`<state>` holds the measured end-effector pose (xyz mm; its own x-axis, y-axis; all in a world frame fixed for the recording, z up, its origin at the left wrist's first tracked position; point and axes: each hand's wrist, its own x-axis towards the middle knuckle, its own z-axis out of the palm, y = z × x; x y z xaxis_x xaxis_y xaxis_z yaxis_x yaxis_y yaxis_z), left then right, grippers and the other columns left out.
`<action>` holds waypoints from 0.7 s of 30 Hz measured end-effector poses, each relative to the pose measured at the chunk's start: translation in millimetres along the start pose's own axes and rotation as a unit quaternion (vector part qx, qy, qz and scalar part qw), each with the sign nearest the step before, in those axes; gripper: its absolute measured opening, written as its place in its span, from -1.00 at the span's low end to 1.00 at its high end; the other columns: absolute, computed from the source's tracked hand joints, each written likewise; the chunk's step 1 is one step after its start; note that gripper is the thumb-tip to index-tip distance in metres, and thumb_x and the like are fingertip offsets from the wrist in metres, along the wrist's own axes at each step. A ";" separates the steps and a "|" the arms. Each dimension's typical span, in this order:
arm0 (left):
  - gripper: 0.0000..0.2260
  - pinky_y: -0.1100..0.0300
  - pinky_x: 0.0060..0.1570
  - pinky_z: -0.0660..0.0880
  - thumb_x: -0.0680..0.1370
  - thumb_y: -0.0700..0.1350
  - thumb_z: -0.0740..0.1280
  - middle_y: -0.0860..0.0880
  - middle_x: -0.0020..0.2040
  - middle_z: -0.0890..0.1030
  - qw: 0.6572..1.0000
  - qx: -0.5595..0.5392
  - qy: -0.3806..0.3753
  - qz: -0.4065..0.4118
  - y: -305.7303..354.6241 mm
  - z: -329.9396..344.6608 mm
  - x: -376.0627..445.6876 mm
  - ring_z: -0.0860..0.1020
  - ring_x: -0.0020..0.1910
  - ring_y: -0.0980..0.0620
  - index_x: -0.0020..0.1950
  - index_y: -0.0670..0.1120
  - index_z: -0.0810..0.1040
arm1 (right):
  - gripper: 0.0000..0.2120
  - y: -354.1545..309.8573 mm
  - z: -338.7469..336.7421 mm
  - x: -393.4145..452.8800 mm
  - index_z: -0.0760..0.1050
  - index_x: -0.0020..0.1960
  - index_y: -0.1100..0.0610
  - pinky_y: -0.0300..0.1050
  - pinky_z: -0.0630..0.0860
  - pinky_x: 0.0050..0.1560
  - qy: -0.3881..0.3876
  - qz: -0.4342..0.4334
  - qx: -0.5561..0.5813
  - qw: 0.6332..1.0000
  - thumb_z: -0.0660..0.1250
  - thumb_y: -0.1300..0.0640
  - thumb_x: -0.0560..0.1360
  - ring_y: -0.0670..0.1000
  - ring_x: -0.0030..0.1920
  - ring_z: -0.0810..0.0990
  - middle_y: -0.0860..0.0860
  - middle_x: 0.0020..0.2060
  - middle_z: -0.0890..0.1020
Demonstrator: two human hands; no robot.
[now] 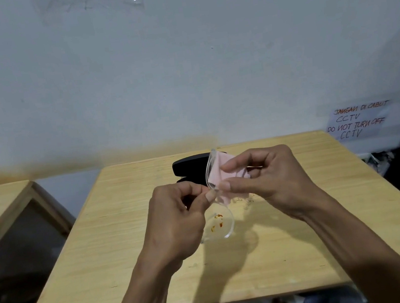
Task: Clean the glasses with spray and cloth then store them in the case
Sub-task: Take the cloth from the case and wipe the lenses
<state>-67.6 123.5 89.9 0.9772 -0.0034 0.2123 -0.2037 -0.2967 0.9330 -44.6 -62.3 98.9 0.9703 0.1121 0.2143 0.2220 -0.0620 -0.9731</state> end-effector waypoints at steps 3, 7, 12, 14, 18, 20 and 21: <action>-0.83 0.18 -0.43 0.37 0.51 -0.18 0.46 0.06 -0.49 0.50 1.000 0.021 -0.007 -0.003 -1.7 -0.7 0.4 0.36 -0.47 0.13 -0.29 -0.11 0.66 | -0.85 3.8 -6.9 1.1 0.74 -0.16 0.09 -0.11 0.40 -0.32 0.034 -0.030 0.002 0.999 0.63 0.18 0.29 0.07 -0.37 0.32 0.10 -0.44 0.47; -0.82 0.33 -0.49 0.24 0.51 -0.18 0.45 0.13 -0.54 0.40 0.999 0.031 -0.021 0.003 0.8 1.1 0.1 0.24 -0.56 0.18 -0.30 -0.12 0.65 | -0.81 2.0 -2.0 1.9 0.72 -0.01 0.05 -0.23 0.47 -0.28 0.047 -0.047 0.027 0.997 0.55 0.26 0.41 0.02 -0.42 0.55 -0.14 -0.35 0.69; -0.82 0.29 -0.43 0.32 0.51 -0.14 0.46 0.14 -0.51 0.49 0.999 0.032 -0.026 0.003 -1.5 5.3 -2.2 0.34 -0.50 0.18 -0.31 -0.07 0.66 | -0.87 3.0 11.8 7.1 0.74 0.00 0.01 -0.17 0.57 -0.10 0.077 -0.054 0.015 0.995 0.52 0.16 0.47 -0.07 -0.23 0.61 0.09 -0.22 0.76; -0.84 0.30 -0.39 0.36 0.50 -0.16 0.46 0.15 -0.49 0.53 0.999 0.029 -0.021 -0.004 -1.8 4.5 -3.4 0.39 -0.49 0.21 -0.29 -0.08 0.67 | -0.92 3.7 13.9 7.6 0.73 -0.02 0.05 -0.15 0.62 -0.05 0.093 -0.060 0.018 0.994 0.50 0.13 0.49 -0.08 -0.18 0.68 0.08 -0.17 0.77; -0.86 0.14 -0.24 0.46 0.49 -0.18 0.47 -0.08 -0.37 0.66 1.000 -0.015 0.015 -0.017 -4.5 -2.8 -0.8 0.49 -0.33 0.09 -0.27 -0.11 0.68 | -0.95 5.6 10.6 5.3 0.64 -0.02 0.09 0.03 0.65 -0.04 0.125 -0.020 0.077 0.989 0.40 0.14 0.57 -0.05 -0.18 0.69 0.05 -0.19 0.77; -0.87 0.10 -0.19 0.47 0.50 -0.19 0.46 -0.13 -0.33 0.66 0.998 -0.040 0.034 -0.023 -6.5 -7.4 2.5 0.49 -0.30 0.04 -0.27 -0.13 0.69 | -0.93 6.1 7.7 -0.7 0.60 -0.01 0.14 -0.01 0.67 -0.08 0.125 0.013 0.163 0.979 0.34 0.19 0.59 -0.05 -0.20 0.70 -0.01 -0.25 0.75; -0.87 0.10 -0.18 0.46 0.49 -0.19 0.46 -0.13 -0.32 0.66 0.998 -0.047 0.039 -0.027 -7.0 -8.9 4.4 0.49 -0.29 0.03 -0.26 -0.13 0.69 | -0.92 7.1 6.8 -5.2 0.60 0.01 0.16 -0.01 0.68 -0.07 0.121 0.027 0.194 0.973 0.33 0.19 0.58 -0.04 -0.18 0.71 -0.02 -0.24 0.74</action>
<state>-62.4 134.1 86.8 0.9800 0.0864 0.1793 -0.1587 -0.2043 0.9660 -48.7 -56.6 90.3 0.9840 -0.1212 0.1304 0.1634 0.3228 -0.9323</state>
